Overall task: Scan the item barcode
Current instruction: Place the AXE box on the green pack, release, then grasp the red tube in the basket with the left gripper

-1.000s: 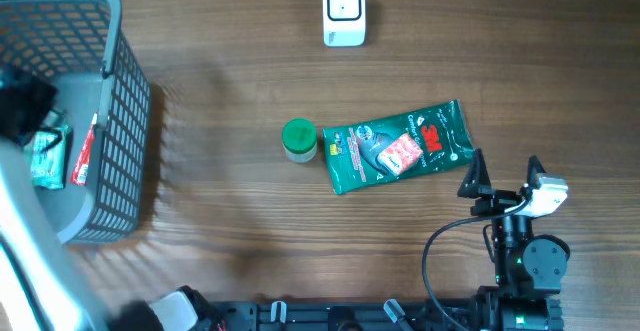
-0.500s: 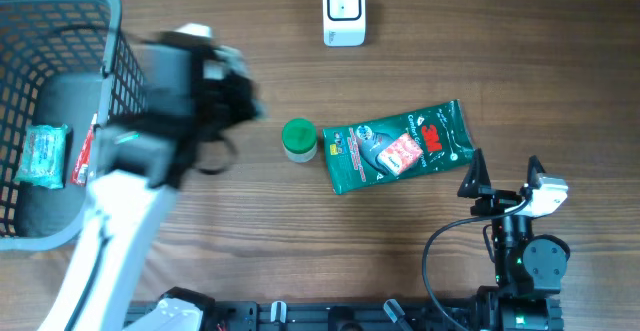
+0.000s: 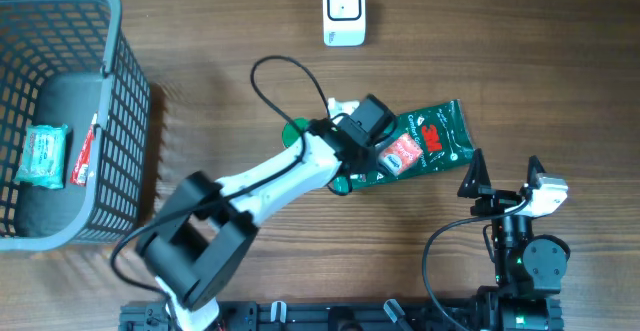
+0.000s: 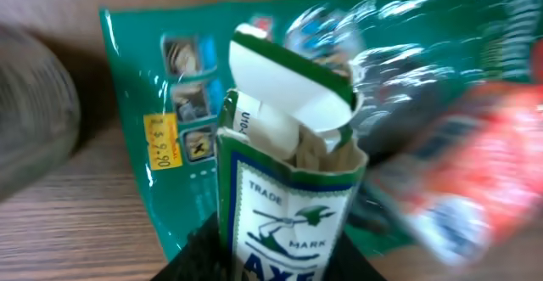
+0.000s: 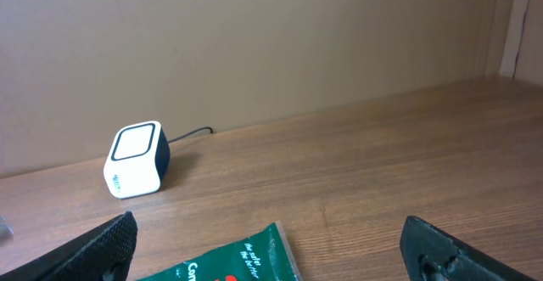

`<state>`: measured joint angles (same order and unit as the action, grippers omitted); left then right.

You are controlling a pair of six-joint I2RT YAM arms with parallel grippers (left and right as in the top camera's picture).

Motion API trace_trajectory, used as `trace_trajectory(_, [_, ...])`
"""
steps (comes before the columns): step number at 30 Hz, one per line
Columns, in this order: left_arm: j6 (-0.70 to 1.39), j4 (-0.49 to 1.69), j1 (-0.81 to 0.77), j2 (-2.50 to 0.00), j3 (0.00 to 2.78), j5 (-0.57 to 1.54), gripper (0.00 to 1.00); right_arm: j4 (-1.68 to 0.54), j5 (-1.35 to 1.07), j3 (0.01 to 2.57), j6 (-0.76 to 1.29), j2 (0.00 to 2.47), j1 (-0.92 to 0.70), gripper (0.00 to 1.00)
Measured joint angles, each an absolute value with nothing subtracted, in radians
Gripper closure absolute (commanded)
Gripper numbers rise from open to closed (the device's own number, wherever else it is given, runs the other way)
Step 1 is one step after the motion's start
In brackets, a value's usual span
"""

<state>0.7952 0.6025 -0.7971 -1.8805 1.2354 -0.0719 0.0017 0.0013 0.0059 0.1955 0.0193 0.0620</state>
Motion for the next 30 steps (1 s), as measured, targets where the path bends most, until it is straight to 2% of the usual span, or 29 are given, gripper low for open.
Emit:
trace_trajectory(1, [0.796,0.601,-0.797,-1.884,1.233,-0.075,0.39,0.002,0.001,0.006,0.196,0.019,0.062,0.0])
trace_trajectory(2, [0.802,0.598,-0.794,-1.88,1.234,-0.081,0.25,0.002,0.001,0.006,0.196,0.019,0.062,0.0])
trace_trajectory(3, [0.792,0.597,-0.792,-1.874,1.236,-0.084,0.15,0.002,0.001,0.006,0.196,0.019,0.062,0.0])
trace_trajectory(6, [0.742,0.674,-0.762,-1.836,1.308,-0.085,0.0,0.002,0.001,0.006,0.196,0.019,0.062,0.0])
trace_trajectory(12, [0.599,0.873,-0.597,-1.634,1.67,-0.097,0.0,0.002,0.001,0.006,0.196,0.019,0.062,0.0])
trace_trajectory(16, [0.54,0.973,-0.345,-1.4,1.787,-0.189,0.0,0.002,0.001,0.006,0.196,0.019,0.062,0.0])
trace_trajectory(19, [0.55,1.04,-0.069,-1.315,1.789,-0.233,0.0,0.002,0.001,0.006,0.196,0.019,0.062,0.0])
trace_trajectory(22, [0.653,1.132,0.222,-1.318,1.787,-0.239,0.0,0.001,0.001,0.006,0.196,0.019,0.062,0.0])
trace_trajectory(25, [0.781,1.178,0.421,-1.355,1.77,-0.218,0.0,0.002,0.001,0.006,0.196,0.019,0.062,0.01])
trace_trajectory(28, [0.95,1.183,0.54,-1.433,1.734,-0.196,0.0,0.002,0.001,0.006,0.196,0.019,0.062,0.0])
trace_trajectory(30, [1.019,1.183,0.566,-1.492,1.723,-0.191,0.0,0.001,0.001,0.006,0.196,0.019,0.062,0.0])
